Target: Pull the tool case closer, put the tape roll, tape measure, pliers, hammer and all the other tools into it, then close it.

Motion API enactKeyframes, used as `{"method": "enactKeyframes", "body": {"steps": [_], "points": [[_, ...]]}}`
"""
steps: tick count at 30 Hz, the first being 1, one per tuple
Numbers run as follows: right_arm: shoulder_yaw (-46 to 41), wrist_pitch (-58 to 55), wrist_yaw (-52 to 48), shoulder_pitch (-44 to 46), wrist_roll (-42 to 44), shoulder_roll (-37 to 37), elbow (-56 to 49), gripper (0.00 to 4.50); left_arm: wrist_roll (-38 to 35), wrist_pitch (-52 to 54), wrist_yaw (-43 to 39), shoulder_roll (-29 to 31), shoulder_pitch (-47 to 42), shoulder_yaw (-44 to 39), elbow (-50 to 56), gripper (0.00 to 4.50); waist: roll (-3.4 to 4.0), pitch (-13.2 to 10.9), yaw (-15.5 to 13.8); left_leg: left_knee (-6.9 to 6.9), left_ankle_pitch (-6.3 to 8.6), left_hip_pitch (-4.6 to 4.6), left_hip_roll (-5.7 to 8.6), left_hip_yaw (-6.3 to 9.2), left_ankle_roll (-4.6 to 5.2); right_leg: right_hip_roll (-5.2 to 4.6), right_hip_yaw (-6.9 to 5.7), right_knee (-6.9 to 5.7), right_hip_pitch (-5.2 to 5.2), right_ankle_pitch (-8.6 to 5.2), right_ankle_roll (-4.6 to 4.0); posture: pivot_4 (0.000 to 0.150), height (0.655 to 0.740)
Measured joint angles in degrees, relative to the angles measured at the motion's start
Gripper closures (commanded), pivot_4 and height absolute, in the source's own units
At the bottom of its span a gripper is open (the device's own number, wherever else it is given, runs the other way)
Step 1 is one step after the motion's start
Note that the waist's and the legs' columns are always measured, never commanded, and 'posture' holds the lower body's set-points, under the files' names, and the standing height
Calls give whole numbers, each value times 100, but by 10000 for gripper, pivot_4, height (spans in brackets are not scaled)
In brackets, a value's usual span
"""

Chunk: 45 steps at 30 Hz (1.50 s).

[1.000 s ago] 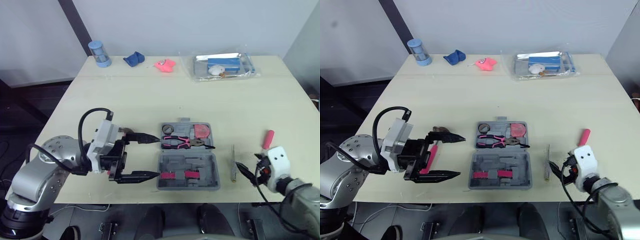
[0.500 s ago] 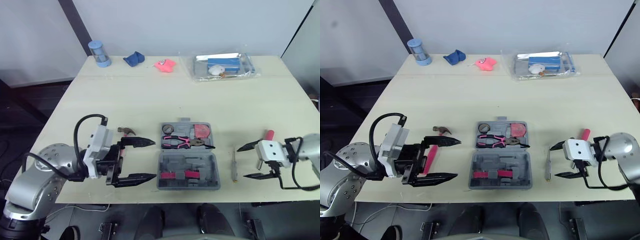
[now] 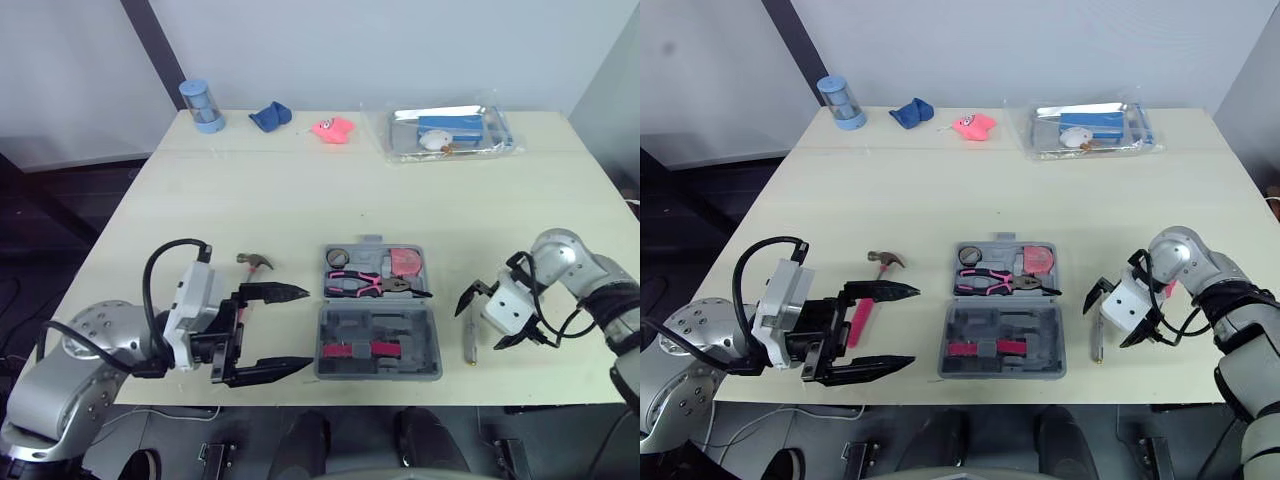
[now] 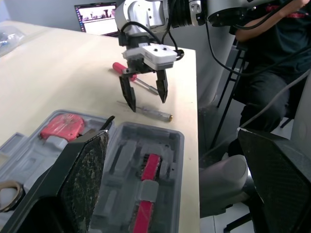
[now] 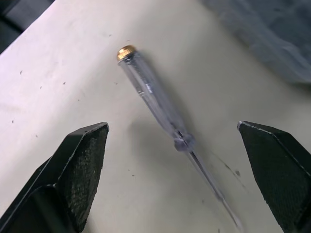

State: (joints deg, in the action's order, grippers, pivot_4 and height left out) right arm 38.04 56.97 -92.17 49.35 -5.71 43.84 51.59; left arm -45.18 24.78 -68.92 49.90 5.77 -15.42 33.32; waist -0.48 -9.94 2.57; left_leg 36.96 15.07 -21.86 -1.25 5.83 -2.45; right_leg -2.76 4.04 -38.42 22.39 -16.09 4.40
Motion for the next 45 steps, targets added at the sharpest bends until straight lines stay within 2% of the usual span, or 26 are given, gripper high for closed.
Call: {"method": "enactKeyframes", "body": {"steps": [3,5,6,7,9,15,21,24,27,28,29,30,32,35,36,38,40,41,42,44,45], "points": [[10,291,4,69,-195,-209,312,206,0,-2,2,1,57,-22,20,0,2,-1,4,0,-1,1,0,1,-1,1,0,-4,0,0,0,1500,7400],[11,403,17,131,-344,-270,480,5270,1,-9,3,2,78,-31,34,0,3,-2,5,0,-1,1,0,0,-2,1,0,-5,1,0,0,1500,7400],[10,470,48,199,-452,-310,606,6381,1,-15,7,2,85,-36,39,0,3,-2,6,0,-2,1,0,1,-3,1,0,-5,1,0,0,1500,7400],[11,521,96,249,-541,-346,661,12523,3,-21,13,2,85,-36,41,0,3,-2,9,0,-2,2,0,0,-3,1,0,-6,1,0,0,1500,7400],[10,601,163,292,-632,-372,713,17706,4,-27,20,2,85,-36,43,0,3,-2,12,0,-2,2,0,0,-3,1,0,-7,0,0,0,1500,7400],[-11,823,415,356,-957,-374,855,44727,9,-50,31,2,78,-36,43,0,-6,3,34,3,0,11,0,1,0,2,0,-10,-7,0,-1,1500,7400],[-94,567,370,313,-807,-344,730,44727,14,-101,32,0,-8,-16,43,0,-4,1,118,15,1,14,1,4,2,1,0,-20,-15,0,0,1500,7400],[-269,13,118,93,-384,-81,166,44727,12,-116,33,0,-15,-1,45,0,12,-9,117,15,2,9,2,7,3,0,-2,-19,-14,0,-1,1500,7400],[-494,-1046,35,-330,88,492,-932,44727,8,-122,31,-4,-34,25,45,0,18,-13,79,16,2,6,3,12,4,-1,-6,-18,-13,0,-1,1500,7400],[-793,-1797,126,-686,234,817,-1615,44727,4,-127,30,-7,-43,27,43,0,19,-14,54,16,3,5,4,16,4,-1,-9,-17,-13,0,-1,1500,7400],[-910,-2136,181,-814,298,934,-1845,44727,3,-130,26,-7,-40,29,40,0,19,-14,37,16,3,6,4,16,5,-1,-10,-18,-14,0,-1,1500,7400],[-1219,-3035,334,-1202,432,1181,-2506,44727,2,-132,23,-12,-73,57,39,0,20,-14,12,18,3,5,4,16,5,0,-10,-19,-14,0,-1,1500,7400],[-1497,-4043,510,-1585,625,1361,-3206,44727,2,-133,6,-14,-102,81,31,0,20,-14,13,18,3,8,4,15,6,1,-8,-24,-13,-1,-1,1500,7400],[-2052,-6331,1007,-2360,1005,1602,-4786,44727,1,-134,-20,-14,-190,159,6,0,22,-15,-10,19,3,6,4,16,6,1,-8,-27,-13,-1,-2,1500,7400],[-2090,-6562,1042,-2402,1043,1617,-4925,44727,1,-134,-23,-14,-203,168,-7,0,22,-15,-10,22,3,7,4,15,6,1,-8,-27,-13,-1,-2,1500,7400],[-2584,-8571,1634,-2964,1343,1690,-6054,44727,2,-137,-75,-14,-303,238,-44,0,20,-14,-33,21,4,1,6,20,6,1,-13,-25,-12,-2,-1,1500,7400],[-2809,-9793,2099,-3185,1509,1571,-6600,44727,2,-137,-93,-15,-325,255,-60,0,19,-15,-44,23,3,-2,6,21,6,0,-15,-21,-12,-2,-1,1500,7400],[-3043,-10891,2641,-3348,1598,1274,-7004,44727,2,-137,-111,-14,-334,256,-63,0,19,-15,-36,23,3,-2,6,21,6,1,-15,-20,-12,-2,-1,1500,7400],[-3045,-10933,2662,-3352,1603,1261,-7021,44727,2,-137,-111,-15,-335,257,-63,0,18,-14,-30,23,3,-1,6,21,6,1,-15,-21,-12,-2,-1,1500,7400],[-3560,-12405,3542,-3527,1651,463,-7458,44727,1,-137,-127,-17,-341,266,-63,0,15,-14,-23,19,3,-1,6,24,6,3,-15,-21,-11,-2,-1,1500,7400],[-3664,-12748,3773,-3550,1660,227,-7550,44727,1,-136,-127,-17,-349,270,-63,0,17,-15,-23,20,3,-3,6,21,6,2,-13,-23,-7,-2,-1,1500,7400]]}}
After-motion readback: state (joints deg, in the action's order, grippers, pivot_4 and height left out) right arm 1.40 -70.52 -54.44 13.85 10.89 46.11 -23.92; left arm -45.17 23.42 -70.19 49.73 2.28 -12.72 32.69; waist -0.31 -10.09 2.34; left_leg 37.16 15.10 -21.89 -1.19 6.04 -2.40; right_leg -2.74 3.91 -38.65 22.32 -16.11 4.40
